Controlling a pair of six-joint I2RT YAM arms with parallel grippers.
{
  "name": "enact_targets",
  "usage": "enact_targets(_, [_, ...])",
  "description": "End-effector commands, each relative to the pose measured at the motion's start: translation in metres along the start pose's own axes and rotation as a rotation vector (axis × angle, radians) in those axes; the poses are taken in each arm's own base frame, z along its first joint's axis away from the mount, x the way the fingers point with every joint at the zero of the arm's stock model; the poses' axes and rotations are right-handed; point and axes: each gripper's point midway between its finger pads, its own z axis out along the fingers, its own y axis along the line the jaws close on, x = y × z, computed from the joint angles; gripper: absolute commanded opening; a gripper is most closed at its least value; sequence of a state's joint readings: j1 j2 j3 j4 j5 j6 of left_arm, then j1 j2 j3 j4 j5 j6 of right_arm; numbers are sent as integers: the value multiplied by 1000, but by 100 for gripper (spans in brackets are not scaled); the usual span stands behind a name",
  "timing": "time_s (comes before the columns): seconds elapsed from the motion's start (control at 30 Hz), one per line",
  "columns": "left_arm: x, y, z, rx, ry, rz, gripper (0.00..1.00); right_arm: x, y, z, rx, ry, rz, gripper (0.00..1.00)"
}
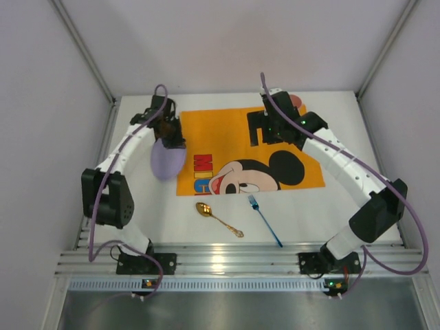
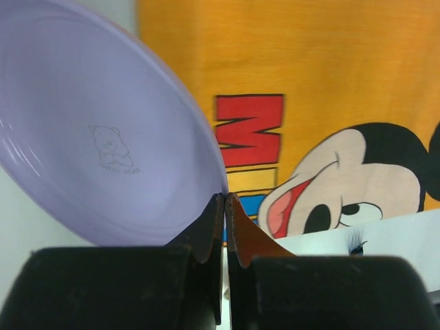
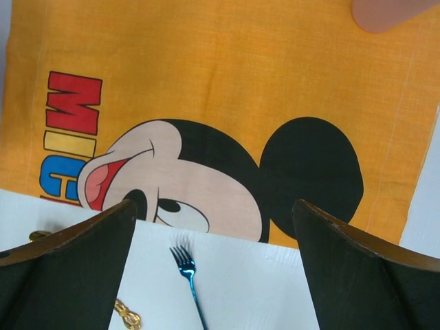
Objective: Set the dinner table for one person
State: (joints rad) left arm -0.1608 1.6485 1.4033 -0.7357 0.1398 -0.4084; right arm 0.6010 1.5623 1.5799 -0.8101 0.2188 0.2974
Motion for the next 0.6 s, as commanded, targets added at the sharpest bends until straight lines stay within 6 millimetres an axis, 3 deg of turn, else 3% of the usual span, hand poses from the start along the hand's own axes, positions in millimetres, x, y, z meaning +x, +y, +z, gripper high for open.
enact_targets(0.0, [5,-58,17,17,29,157,0,-11,-4,-15,4,-57,27,96])
enact_targets(0.07, [2,-82,23,15,20,196,0,-10,-8,-18,20,-58,23,96])
enact_targets(0.1, [3,-109,28,42,18,240,0,-7,-11,-19,29,-54,23,96])
enact_targets(0.17, [2,-131,34,46,16,284,0,-2,-16,-21,47,-51,20,96])
enact_targets(0.2, [6,-152,42,61,35,320,0,0,-20,-22,57,-48,19,97])
enact_targets(0.3, [13,-187,57,89,54,373,0,11,-30,-25,85,-39,16,97])
enact_targets(0.47, [39,-226,72,150,97,402,0,20,-48,-32,124,-40,40,97])
enact_targets(0.57, [65,-241,82,161,136,445,0,27,-58,-32,150,-27,53,97])
